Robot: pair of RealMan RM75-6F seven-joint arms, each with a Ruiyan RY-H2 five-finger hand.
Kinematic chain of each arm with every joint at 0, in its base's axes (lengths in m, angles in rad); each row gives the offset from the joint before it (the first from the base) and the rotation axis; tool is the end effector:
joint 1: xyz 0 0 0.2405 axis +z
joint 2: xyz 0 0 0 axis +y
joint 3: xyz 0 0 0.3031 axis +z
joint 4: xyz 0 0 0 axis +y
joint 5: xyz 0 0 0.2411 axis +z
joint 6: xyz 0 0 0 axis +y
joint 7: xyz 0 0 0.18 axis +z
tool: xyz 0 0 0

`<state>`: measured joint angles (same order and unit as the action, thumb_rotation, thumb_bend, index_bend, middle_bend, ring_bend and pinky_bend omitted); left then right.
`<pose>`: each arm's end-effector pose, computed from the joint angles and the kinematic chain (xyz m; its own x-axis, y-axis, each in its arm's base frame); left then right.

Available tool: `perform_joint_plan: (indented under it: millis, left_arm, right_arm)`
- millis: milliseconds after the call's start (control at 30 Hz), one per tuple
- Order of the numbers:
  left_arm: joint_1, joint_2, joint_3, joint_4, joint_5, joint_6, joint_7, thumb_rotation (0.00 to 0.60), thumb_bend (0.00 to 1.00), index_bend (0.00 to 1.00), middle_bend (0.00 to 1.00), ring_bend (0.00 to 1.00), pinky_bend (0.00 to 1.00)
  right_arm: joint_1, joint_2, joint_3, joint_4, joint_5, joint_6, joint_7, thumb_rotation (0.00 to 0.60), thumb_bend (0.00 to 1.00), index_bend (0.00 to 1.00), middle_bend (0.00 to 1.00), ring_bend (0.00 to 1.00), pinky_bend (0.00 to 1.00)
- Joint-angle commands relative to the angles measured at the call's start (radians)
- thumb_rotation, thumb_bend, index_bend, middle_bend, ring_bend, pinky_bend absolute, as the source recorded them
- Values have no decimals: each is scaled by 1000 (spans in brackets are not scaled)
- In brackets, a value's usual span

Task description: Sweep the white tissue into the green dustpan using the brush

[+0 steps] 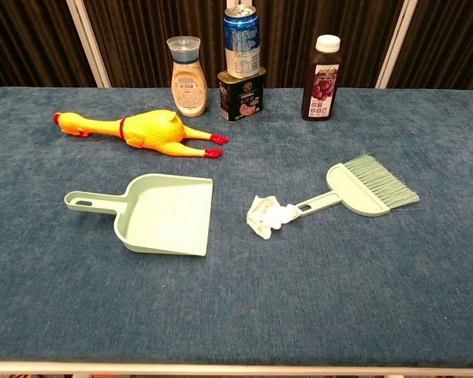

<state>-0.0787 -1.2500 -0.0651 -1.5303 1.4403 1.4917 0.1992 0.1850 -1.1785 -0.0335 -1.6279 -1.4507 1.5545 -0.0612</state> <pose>-0.3794 0.2246 0.1170 0.5225 -0.0018 0.8527 0.8512 0.0605 -0.5214 -0.3451 -0.2379 0.1276 0.3872 0.0145 0.9219 -0.9204 -0.0518 0.3874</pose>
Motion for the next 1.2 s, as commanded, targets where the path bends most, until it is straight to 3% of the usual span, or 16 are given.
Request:
perform_joint_plan:
  millis: [33, 367, 500, 600, 667, 833, 967, 1200]
  left_arm:
    - [-1, 0, 4, -1, -1, -6, -2, 600, 192, 263, 227, 178, 131]
    - [-4, 0, 5, 5, -1, -12, -10, 600, 192, 264, 227, 178, 132]
    - [-7, 1, 4, 5, -3, -15, -10, 600, 192, 263, 227, 178, 132]
    - [-10, 3, 3, 2, -1, -16, -10, 600, 192, 263, 227, 178, 131]
    - [-11, 6, 4, -2, 2, -15, -8, 600, 192, 263, 227, 178, 131]
    - [-13, 15, 8, -11, 8, -18, -5, 600, 192, 263, 227, 178, 132]
    - [-19, 19, 9, -8, 8, -28, -11, 600, 193, 264, 227, 178, 131]
    - [-20, 25, 12, 0, 5, -37, -27, 600, 192, 263, 227, 178, 132]
  right_arm:
    - [2, 0, 6, 5, -11, -18, 2, 600, 223, 63, 165, 0, 22]
    - [-16, 1, 22, -3, -40, -25, -10, 600, 223, 62, 179, 0, 22]
    - [22, 3, 34, -1, -74, -76, -13, 600, 223, 72, 197, 0, 22]
    - [87, -5, 50, -8, -108, -158, -31, 600, 224, 146, 230, 0, 22]
    - [143, -26, 66, -3, -127, -226, -64, 600, 188, 248, 266, 12, 24]
    - [282, -125, 108, 39, -86, -437, -173, 600, 64, 369, 298, 35, 32]
    - [365, -229, 140, 106, -29, -554, -248, 600, 63, 370, 300, 42, 32]
    - [454, -414, 155, 272, 34, -646, -388, 600, 98, 370, 315, 65, 41]
